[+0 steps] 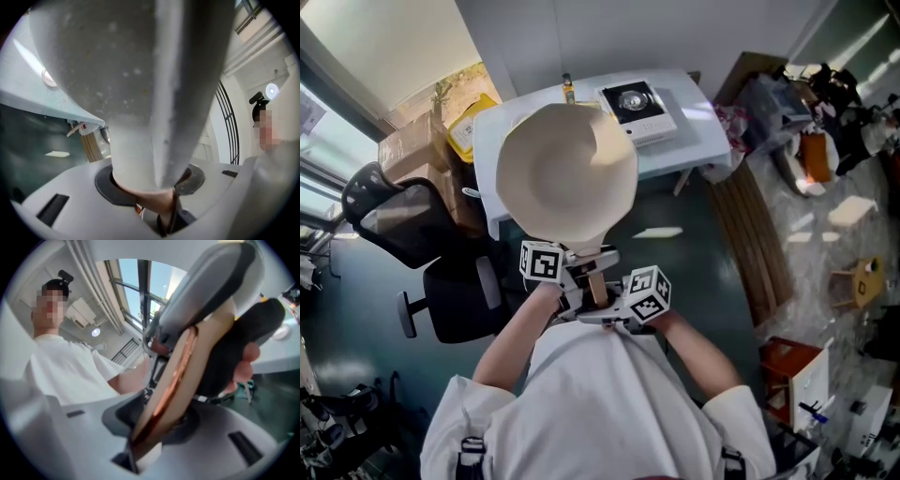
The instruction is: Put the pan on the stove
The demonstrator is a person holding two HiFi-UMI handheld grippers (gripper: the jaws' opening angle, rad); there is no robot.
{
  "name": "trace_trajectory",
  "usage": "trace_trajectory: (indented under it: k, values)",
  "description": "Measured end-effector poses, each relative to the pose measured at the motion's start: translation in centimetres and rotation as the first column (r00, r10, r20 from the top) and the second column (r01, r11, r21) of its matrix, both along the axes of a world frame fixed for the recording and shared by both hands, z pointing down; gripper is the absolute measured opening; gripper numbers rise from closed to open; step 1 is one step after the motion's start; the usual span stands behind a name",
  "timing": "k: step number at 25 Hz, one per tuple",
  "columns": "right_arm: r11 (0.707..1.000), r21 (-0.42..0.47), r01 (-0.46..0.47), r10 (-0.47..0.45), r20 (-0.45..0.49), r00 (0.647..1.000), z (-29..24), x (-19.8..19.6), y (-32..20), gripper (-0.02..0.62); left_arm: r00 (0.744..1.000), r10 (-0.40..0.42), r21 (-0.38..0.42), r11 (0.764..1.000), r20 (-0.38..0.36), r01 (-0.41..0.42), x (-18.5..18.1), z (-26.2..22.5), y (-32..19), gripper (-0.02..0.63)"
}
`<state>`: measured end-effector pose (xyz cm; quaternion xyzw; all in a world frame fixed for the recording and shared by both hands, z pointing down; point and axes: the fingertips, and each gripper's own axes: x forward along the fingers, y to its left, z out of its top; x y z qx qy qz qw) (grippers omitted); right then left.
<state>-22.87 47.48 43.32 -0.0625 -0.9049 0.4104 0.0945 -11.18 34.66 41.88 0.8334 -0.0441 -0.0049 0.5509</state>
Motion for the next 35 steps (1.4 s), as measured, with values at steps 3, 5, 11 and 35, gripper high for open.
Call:
trace_trajectory:
  k: [3, 5, 11, 35]
  values:
    - [1.000, -0.004, 0.011, -0.011, 0.002, 1.000, 0.1, 0.7, 0.1, 0.127, 1.000, -0.015, -0.004, 1.000, 0.006, 0.015, 0.5, 0.3, 0.0, 0.189]
    - [1.000, -0.008, 0.020, -0.020, 0.001, 1.000, 0.2, 1.2, 0.3, 0.127, 1.000, -0.028, -0.011, 1.000, 0.010, 0.028, 0.9, 0.6, 0.0, 0.189]
    - [0.998, 0.004, 0.060, -0.060, -0.001, 0.998, 0.5, 3.0, 0.8, 0.127, 0.998, -0.066, -0.004, 0.998, 0.014, 0.066, 2.1, 0.7, 0.2, 0.190]
    - [0.998, 0.015, 0.060, -0.060, -0.007, 0.998, 1.3, 7.7, -2.0, 0.127, 0.998, -0.069, 0.010, 0.998, 0.000, 0.069, 6.8, 1.2, -2.7, 0.190]
